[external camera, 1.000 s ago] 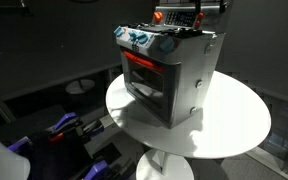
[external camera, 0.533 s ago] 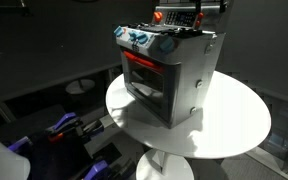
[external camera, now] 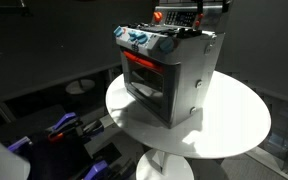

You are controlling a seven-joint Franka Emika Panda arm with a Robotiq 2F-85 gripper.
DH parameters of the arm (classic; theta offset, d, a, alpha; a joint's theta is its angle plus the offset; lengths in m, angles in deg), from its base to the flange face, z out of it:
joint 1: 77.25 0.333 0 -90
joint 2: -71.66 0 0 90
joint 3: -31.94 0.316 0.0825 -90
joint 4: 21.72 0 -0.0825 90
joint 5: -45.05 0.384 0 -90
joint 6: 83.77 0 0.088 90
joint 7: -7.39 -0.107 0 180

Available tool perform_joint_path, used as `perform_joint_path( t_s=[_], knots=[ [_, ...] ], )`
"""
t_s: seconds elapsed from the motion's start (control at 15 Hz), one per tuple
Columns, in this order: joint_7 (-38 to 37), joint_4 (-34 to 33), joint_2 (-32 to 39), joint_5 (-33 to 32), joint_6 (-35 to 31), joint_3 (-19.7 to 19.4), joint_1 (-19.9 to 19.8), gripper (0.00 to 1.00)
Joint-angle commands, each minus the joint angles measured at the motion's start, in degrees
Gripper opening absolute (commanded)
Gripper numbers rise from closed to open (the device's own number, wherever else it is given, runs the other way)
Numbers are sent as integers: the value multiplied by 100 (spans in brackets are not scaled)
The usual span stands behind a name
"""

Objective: Press the top button on the right side of the stove.

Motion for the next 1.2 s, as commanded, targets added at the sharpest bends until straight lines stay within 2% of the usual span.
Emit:
perform_joint_path(
  t_s=[0.0, 0.47, 1.13],
  knots=[
    [48, 305, -264, 8, 83, -65, -6, 100],
    [170, 553, -382, 61, -87, -39, -7, 100],
    [176, 513, -292, 57, -357, -5, 20, 100]
  ],
)
